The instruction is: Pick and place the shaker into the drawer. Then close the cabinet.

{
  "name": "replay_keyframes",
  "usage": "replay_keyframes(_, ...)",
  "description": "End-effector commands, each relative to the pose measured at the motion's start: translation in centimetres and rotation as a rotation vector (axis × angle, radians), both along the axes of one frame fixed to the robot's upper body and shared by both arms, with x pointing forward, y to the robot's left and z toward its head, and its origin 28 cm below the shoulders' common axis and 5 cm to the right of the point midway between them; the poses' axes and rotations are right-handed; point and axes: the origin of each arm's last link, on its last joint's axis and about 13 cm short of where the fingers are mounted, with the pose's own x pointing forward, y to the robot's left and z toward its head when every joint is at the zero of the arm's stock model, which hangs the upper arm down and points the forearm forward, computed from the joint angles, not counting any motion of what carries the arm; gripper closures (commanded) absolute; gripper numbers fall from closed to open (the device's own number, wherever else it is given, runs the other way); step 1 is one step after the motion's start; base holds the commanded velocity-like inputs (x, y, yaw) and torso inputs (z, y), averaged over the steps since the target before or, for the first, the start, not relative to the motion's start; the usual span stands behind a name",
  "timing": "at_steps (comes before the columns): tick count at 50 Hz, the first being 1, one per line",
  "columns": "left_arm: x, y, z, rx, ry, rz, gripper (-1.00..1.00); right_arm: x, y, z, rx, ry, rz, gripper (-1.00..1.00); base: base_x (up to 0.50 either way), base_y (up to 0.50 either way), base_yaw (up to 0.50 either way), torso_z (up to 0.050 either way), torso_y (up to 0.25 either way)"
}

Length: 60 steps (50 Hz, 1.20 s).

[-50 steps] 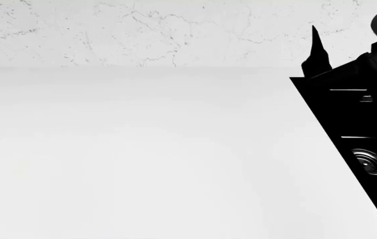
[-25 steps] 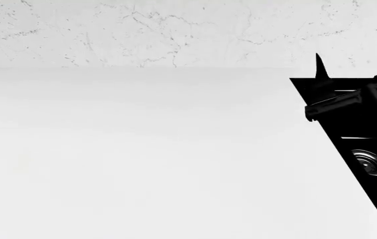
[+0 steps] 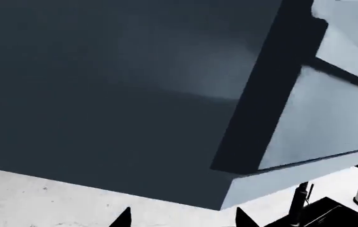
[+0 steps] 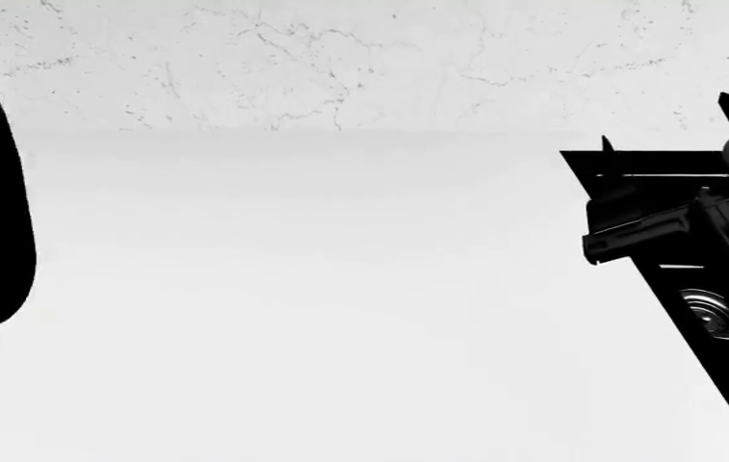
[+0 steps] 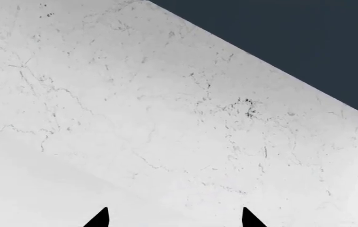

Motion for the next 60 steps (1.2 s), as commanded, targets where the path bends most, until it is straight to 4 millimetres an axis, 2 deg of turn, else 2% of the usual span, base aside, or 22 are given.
replay_keyframes(1,-9.3,9.2,-10.0,0.046,-0.381,0.88,-1.0,1.0,1.3,-0.9,-0.012,0.021,0.038,-1.0,0.0,0.0,0.0,0.0,0.0)
replay_keyframes(2,-13.5,10.4,-10.1,0.101,-0.382,1.007,-1.0,1.2,1.5,-1.0,-0.013,0.022,0.044,-1.0,0.0,0.0,0.0,0.0,0.0)
replay_keyframes(3,-15.5,8.0,-11.4,0.09,-0.389,0.965,-1.0,1.4,1.7,-1.0,-0.014,0.023,0.051,-1.0,0.0,0.0,0.0,0.0,0.0)
replay_keyframes(5,-19.9,5.2,-14.5,0.058,-0.54,0.996,-1.0,1.6,2.2,-1.0,-0.013,0.024,0.065,-1.0,0.0,0.0,0.0,0.0,0.0)
replay_keyframes(6,-21.2,4.3,-16.8,0.109,-0.554,1.033,-1.0,1.7,2.4,-1.0,-0.014,0.025,0.072,-1.0,0.0,0.0,0.0,0.0,0.0)
replay_keyframes(7,-21.9,4.3,-17.9,0.142,-0.496,1.017,-1.0,1.7,2.5,-1.1,-0.014,0.026,0.076,-1.0,0.0,0.0,0.0,0.0,0.0)
replay_keyframes(11,-24.5,4.1,-23.1,0.325,-0.332,0.531,-1.0,1.9,3.0,-1.2,-0.017,0.031,0.092,-1.0,0.0,0.0,0.0,0.0,0.0)
replay_keyframes(16,-24.7,3.9,-24.0,0.308,-0.267,0.517,-1.0,1.8,3.4,-1.1,-0.018,0.03,0.101,-1.0,0.0,0.0,0.0,0.0,0.0)
replay_keyframes(24,-24.6,3.9,-24.1,0.31,-0.249,0.552,-1.0,0.1,4.6,0.2,-0.026,-0.001,0.169,-1.0,0.0,0.0,0.0,0.0,0.0)
replay_keyframes(27,-24.5,4.1,-23.9,0.298,-0.256,0.606,-1.0,-1.6,5.3,0.8,-0.064,-0.021,0.257,-1.0,0.0,0.0,0.0,0.0,0.0)
replay_keyframes(29,-24.2,4.2,-23.8,0.293,-0.261,0.642,-1.0,-2.7,3.8,3.2,-0.102,-0.19,0.121,-1.0,0.0,0.0,0.0,0.0,0.0)
replay_keyframes(30,-24.0,4.2,-23.7,0.295,-0.263,0.655,-1.0,-3.4,3.9,4.7,-0.126,-0.295,0.105,-1.0,0.0,0.0,0.0,0.0,0.0)
replay_keyframes(32,-23.6,4.3,-23.4,0.293,-0.273,0.68,-1.0,-5.1,5.0,7.3,-0.083,-0.489,0.091,-1.0,0.0,0.0,0.0,0.0,0.0)
replay_keyframes(35,-23.2,4.5,-23.1,0.288,-0.288,0.694,-1.0,-8.0,6.9,8.9,0.028,-0.642,0.118,-1.0,0.0,0.0,0.0,0.003,0.0)
replay_keyframes(38,-23.2,4.6,-22.9,0.279,-0.298,0.695,-1.0,-11.5,7.8,9.6,-0.022,-0.545,0.353,-1.0,0.0,0.0,0.0,0.0,0.0)
replay_keyframes(41,-23.1,4.6,-22.9,0.27,-0.304,0.698,-1.0,-14.6,7.7,9.4,-0.116,-0.326,0.548,-1.0,0.0,0.0,0.0,0.0,0.0)
replay_keyframes(47,-22.6,4.4,-22.7,0.255,-0.305,0.679,-1.0,-16.8,7.9,12.0,-0.112,-0.431,0.562,-1.0,0.0,0.0,0.0,0.0,0.0)
replay_keyframes(49,-22.4,4.4,-22.7,0.254,-0.302,0.672,-1.0,-16.1,7.7,13.8,-0.082,-0.512,0.513,-1.0,0.0,0.0,0.0,0.0,0.0)
replay_keyframes(52,-22.2,4.3,-22.7,0.254,-0.296,0.664,-1.0,-13.1,7.3,17.7,-0.017,-0.629,0.417,-1.0,0.0,0.0,0.0,0.0,0.0)
replay_keyframes(56,-22.2,4.2,-22.8,0.257,-0.29,0.66,-1.0,-7.3,8.0,23.4,0.051,-0.603,0.425,-1.0,0.0,0.0,0.0,0.0,0.0)
replay_keyframes(58,-22.2,4.1,-22.9,0.26,-0.284,0.659,-1.0,-4.1,7.9,27.2,0.128,-0.673,0.314,-1.0,0.0,0.0,0.0,0.0,0.0)
replay_keyframes(60,-22.3,4.1,-22.9,0.262,-0.279,0.662,-1.0,-1.5,7.4,29.9,0.136,-0.763,0.153,-1.0,0.0,0.0,0.0,0.0,0.0)
